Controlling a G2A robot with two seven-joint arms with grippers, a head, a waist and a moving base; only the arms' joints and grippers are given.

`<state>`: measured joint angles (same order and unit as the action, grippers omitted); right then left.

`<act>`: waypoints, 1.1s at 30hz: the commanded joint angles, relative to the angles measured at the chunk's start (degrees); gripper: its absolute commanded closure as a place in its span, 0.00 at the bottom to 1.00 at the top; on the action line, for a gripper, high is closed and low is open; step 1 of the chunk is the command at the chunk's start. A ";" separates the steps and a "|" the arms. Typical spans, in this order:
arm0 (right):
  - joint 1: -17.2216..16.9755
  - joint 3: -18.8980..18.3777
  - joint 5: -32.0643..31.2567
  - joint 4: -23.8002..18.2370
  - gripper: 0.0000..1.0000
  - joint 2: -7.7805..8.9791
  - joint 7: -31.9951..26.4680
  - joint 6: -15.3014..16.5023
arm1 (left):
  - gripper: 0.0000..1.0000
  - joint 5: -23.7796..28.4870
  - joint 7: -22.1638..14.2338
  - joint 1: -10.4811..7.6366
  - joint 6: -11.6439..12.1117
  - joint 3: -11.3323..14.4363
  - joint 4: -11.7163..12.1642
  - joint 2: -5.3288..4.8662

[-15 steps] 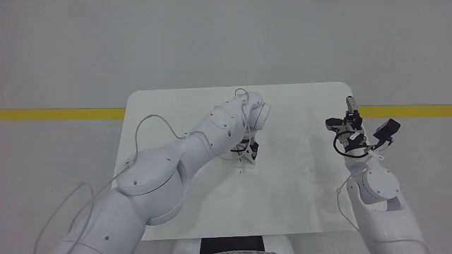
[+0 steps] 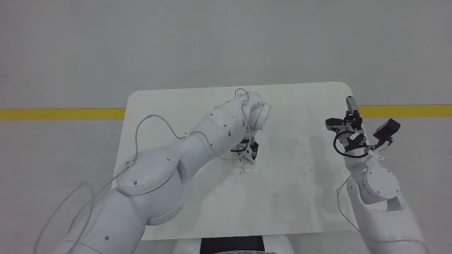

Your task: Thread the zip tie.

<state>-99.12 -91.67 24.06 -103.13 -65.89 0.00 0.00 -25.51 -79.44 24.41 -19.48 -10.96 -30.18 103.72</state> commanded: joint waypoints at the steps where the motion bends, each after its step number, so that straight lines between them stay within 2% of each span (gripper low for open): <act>1: 0.00 0.00 0.00 0.00 0.00 0.00 0.00 0.00 | 0.00 0.00 0.00 0.00 0.00 0.00 0.00 0.00; 18: 0.00 0.00 0.00 0.00 0.00 0.00 0.00 0.00 | 0.00 0.00 0.00 0.00 0.00 0.00 0.00 0.00; 19: 0.00 0.00 0.00 0.00 0.00 0.00 0.00 0.00 | 0.00 -0.41 0.86 0.01 0.00 0.10 -0.03 -0.01; 20: 0.00 0.00 0.00 0.00 0.00 0.00 0.00 0.00 | 0.00 -0.79 3.57 0.28 0.00 -0.15 0.57 -0.04; 24: 0.00 0.00 0.00 0.00 0.00 0.00 0.00 0.00 | 0.00 -0.74 5.65 0.18 0.00 -1.53 2.25 0.08; 33: 0.00 0.00 0.00 0.00 0.00 0.00 0.00 0.00 | 0.00 -2.26 6.23 0.40 0.00 -4.02 2.88 0.34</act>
<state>-99.12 -91.67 24.06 -103.13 -65.89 0.00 0.00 -27.37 -72.93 24.85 -19.48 -14.75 -27.27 104.04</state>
